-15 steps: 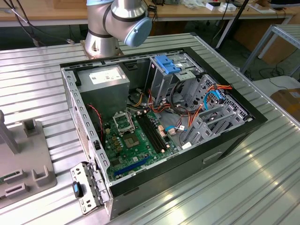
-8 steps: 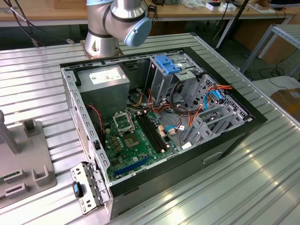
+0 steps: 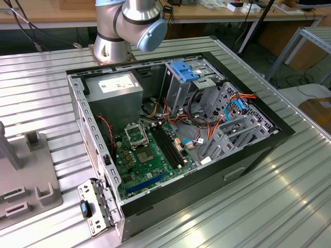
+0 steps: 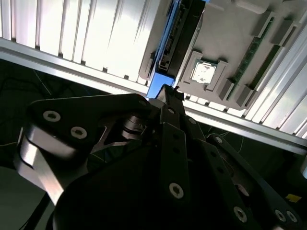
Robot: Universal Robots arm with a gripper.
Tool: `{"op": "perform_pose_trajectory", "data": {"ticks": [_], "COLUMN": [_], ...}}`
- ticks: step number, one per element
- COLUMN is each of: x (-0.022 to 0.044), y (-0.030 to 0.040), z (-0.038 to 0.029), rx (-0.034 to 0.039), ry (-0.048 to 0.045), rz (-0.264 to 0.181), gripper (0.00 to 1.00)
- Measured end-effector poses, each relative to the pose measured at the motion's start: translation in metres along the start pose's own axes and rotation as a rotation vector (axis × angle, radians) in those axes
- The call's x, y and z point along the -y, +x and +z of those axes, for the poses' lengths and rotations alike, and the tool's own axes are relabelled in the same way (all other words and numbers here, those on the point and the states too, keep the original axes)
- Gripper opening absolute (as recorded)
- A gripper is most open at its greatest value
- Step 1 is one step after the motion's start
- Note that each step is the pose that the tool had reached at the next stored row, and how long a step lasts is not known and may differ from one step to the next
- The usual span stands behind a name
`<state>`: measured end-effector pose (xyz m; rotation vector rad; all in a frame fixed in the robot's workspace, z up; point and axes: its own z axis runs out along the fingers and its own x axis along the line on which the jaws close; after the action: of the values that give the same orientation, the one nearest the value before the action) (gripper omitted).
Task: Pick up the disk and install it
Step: 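Pick up the disk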
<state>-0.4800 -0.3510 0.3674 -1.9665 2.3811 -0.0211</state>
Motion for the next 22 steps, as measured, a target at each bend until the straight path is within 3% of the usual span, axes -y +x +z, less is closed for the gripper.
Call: {"op": "perform_pose_trajectory", "data": {"ticks": [5,7,8,22], "x": [0.0,0.0005,0.0005,0.0003], "y": [0.0001,-0.0001,-0.0001,0.0001], "z": [0.0002,0.0005,0.0006,0.0059], "rx": [0.0018,0.0044,0.0041,0.004], "ry": [-0.0059,-0.0223,-0.0257,-0.0264], "rz": [0.0,0.001,0.001,0.001], "gripper": [0.11,0.11,0.11,0.11]}}
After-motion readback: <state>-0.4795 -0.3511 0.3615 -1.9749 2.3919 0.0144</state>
